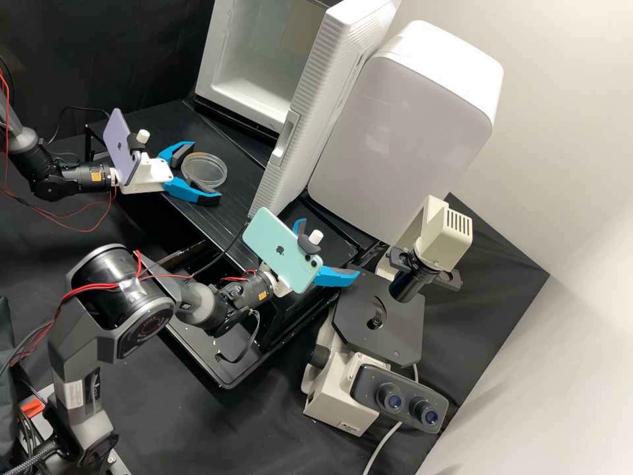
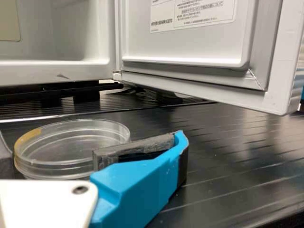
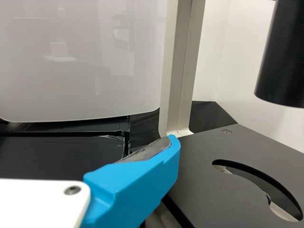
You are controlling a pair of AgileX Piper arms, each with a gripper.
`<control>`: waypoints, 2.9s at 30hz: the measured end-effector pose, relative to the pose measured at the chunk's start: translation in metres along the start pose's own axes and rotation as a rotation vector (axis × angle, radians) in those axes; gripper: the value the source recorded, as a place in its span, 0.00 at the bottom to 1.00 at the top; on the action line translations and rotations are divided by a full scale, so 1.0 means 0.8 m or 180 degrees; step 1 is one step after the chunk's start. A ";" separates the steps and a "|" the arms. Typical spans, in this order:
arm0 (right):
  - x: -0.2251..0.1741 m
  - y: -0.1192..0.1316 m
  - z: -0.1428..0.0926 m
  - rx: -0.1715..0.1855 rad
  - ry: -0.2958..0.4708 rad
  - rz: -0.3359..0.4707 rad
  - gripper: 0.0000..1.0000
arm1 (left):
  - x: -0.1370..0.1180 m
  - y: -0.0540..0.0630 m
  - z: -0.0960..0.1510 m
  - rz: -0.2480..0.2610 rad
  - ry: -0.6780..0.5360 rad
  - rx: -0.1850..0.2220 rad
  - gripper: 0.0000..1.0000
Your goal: Place the petri dish in the incubator
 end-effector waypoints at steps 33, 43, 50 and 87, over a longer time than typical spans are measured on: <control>0.000 0.000 0.000 0.0000 0.0000 0.0000 1.00 | 0.000 -0.001 0.000 0.0031 -0.0002 0.0005 0.00; 0.000 0.000 0.000 0.0000 0.0000 0.0000 1.00 | 0.001 0.000 -0.002 0.0026 -0.0063 -0.0048 0.00; 0.000 0.000 0.000 0.0000 0.0000 0.0000 1.00 | 0.002 0.001 -0.003 0.0023 -0.0088 -0.0066 0.00; 0.000 0.000 0.000 0.0000 0.0000 0.0000 1.00 | -0.002 0.008 0.000 -0.0055 -0.0087 0.0021 0.00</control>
